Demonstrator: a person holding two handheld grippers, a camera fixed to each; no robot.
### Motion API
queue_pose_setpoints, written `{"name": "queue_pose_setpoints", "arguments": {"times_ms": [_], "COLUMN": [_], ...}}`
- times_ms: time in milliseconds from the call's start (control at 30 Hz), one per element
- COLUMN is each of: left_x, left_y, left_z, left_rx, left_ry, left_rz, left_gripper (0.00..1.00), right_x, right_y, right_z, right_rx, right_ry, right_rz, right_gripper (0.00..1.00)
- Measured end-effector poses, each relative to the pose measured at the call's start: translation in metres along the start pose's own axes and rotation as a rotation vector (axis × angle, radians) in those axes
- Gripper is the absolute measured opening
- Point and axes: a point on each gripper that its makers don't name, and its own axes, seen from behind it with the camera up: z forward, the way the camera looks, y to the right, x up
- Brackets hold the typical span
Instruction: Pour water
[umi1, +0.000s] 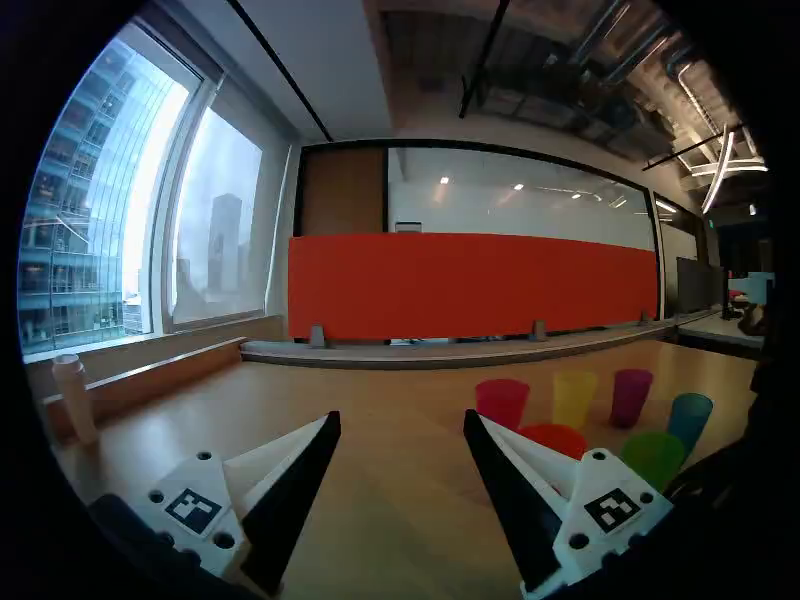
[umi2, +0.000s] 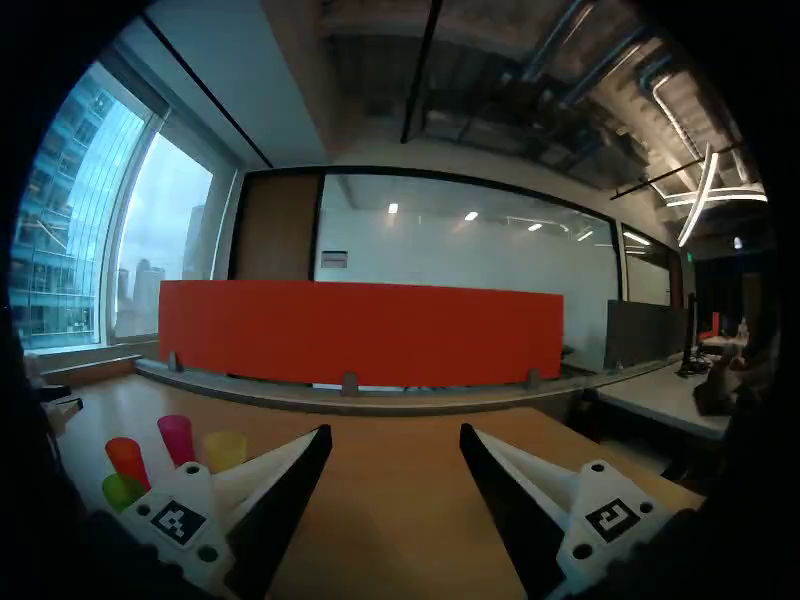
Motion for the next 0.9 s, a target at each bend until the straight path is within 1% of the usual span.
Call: {"name": "queue_pose_setpoints", "arguments": {"times_ms": [400,600,767,900], "left_x": [0.0,0.0,0.0,0.0], "left_y": [0.001,0.001,0.001,0.001], "left_z": [0.0,0.0,0.0,0.0], "left_rx": [-0.003,-0.004,-0.003,-0.003], "left_ry": [0.001,0.001,0.001,0.001], "left_rz": [0.002,0.002,0.003,0.003], "left_gripper": [0.91,0.91,0.91,0.91], "right_x": [-0.002,-0.003,-0.006,-0.013], "right_y": [0.003,0.005,0.0,-0.005], "right_z": [-0.002,-0.001,0.001,0.003], "right_rx": [-0.003,0.0,0.024,0.044], "right_ry": [-0.001,0.011,0.024,0.022], "right_rz": [0.001,0.014,0.032,0.027], "right_gripper": [0.99,0.99,0.99,0.99]}}
